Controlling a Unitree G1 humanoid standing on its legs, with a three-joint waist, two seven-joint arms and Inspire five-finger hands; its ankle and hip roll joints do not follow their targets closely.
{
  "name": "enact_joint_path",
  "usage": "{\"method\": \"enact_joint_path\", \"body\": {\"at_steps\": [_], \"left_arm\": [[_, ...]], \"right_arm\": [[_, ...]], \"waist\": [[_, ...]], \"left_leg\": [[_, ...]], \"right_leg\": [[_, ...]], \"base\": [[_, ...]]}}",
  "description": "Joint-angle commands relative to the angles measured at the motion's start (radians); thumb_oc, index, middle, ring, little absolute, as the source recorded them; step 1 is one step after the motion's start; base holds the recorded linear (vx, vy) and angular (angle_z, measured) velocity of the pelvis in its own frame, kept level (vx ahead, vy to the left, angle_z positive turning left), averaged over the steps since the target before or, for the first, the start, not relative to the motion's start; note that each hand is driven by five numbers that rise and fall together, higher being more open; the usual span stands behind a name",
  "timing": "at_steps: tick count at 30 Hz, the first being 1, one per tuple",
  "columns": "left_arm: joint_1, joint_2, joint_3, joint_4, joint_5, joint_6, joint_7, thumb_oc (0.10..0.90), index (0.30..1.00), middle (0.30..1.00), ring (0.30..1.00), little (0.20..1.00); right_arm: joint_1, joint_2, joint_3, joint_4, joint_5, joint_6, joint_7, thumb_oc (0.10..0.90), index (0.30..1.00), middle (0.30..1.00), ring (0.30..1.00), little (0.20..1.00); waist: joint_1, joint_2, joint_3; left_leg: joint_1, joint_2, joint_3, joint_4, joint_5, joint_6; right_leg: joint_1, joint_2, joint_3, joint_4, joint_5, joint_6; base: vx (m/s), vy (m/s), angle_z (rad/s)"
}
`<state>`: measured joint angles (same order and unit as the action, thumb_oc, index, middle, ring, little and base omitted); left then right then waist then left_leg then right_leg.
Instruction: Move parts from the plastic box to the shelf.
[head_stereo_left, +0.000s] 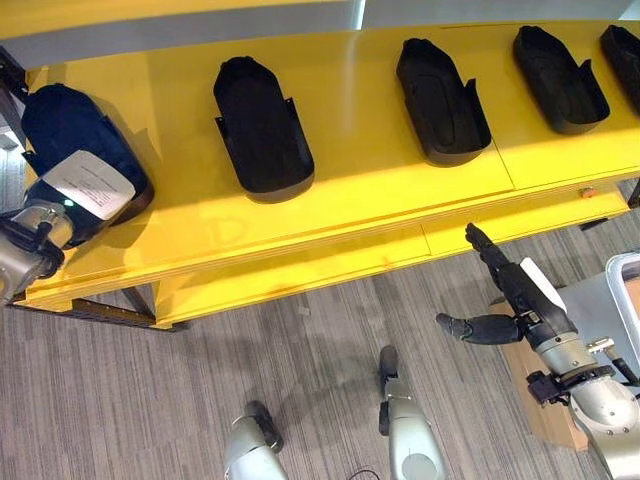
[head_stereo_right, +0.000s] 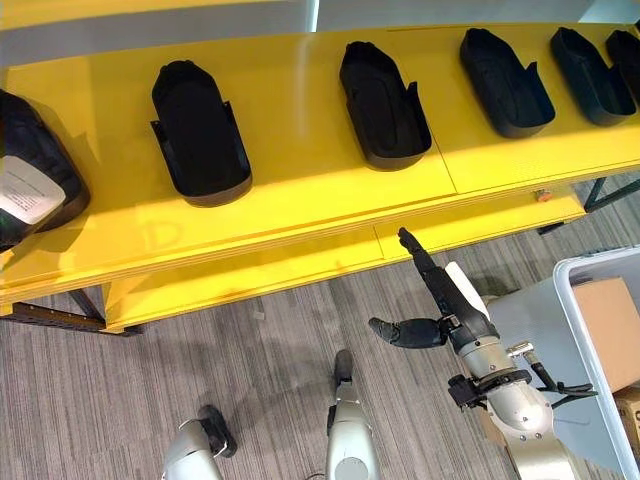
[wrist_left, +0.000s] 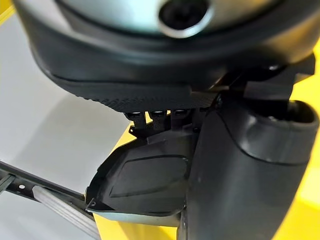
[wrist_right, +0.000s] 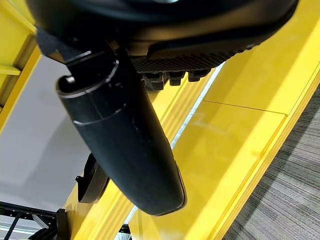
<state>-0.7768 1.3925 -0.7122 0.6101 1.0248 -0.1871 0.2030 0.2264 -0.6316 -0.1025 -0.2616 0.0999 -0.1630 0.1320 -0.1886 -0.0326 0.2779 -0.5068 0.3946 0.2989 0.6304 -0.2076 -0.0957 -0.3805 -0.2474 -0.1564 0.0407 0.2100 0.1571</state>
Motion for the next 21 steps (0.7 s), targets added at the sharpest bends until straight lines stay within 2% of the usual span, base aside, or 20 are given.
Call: {"method": "enact_joint_path", "body": {"at_steps": [1, 6, 15, 21], "left_arm": [[-0.038, 0.101, 0.097, -0.073, -0.026, 0.044, 0.006, 0.9, 1.0, 1.0, 1.0, 1.0], [0.015, 0.136, 0.158, -0.15, -0.025, 0.032, -0.008, 0.9, 1.0, 1.0, 1.0, 1.0], [0.068, 0.134, 0.212, -0.169, -0.034, 0.03, -0.016, 0.9, 1.0, 1.0, 1.0, 1.0], [0.178, 0.125, 0.34, -0.189, -0.069, 0.048, -0.029, 0.9, 1.0, 1.0, 1.0, 1.0]], "right_arm": [[-0.03, -0.049, -0.155, -0.073, 0.029, -0.056, -0.03, 0.9, 1.0, 1.0, 1.0, 1.0], [-0.022, -0.041, -0.167, -0.073, 0.021, -0.05, -0.025, 0.9, 1.0, 1.0, 1.0, 1.0], [-0.013, -0.034, -0.164, -0.078, 0.013, -0.04, -0.013, 0.9, 1.0, 1.0, 1.0, 1.0], [-0.008, -0.023, -0.169, -0.076, -0.001, -0.033, -0.014, 0.9, 1.0, 1.0, 1.0, 1.0]], "waist": [[-0.007, 0.012, -0.076], [0.002, 0.014, -0.075], [0.008, 0.019, -0.078], [0.029, 0.017, -0.081]], "left_leg": [[-0.063, 0.035, -0.104, -0.032, 0.063, -0.041], [-0.072, 0.031, -0.11, -0.028, 0.06, -0.041], [-0.059, 0.032, -0.111, -0.029, 0.058, -0.041], [-0.031, 0.03, -0.107, -0.046, 0.062, -0.043]], "right_leg": [[0.116, -0.117, 0.034, 0.039, -0.053, 0.097], [0.118, -0.119, 0.028, 0.037, -0.053, 0.097], [0.129, -0.121, 0.025, 0.037, -0.059, 0.096], [0.154, -0.124, 0.021, 0.033, -0.064, 0.094]], "base": [[0.0, 0.0, 0.0], [0.0, 0.0, 0.0], [0.0, 0.0, 0.0], [0.0, 0.0, -0.01]]}}
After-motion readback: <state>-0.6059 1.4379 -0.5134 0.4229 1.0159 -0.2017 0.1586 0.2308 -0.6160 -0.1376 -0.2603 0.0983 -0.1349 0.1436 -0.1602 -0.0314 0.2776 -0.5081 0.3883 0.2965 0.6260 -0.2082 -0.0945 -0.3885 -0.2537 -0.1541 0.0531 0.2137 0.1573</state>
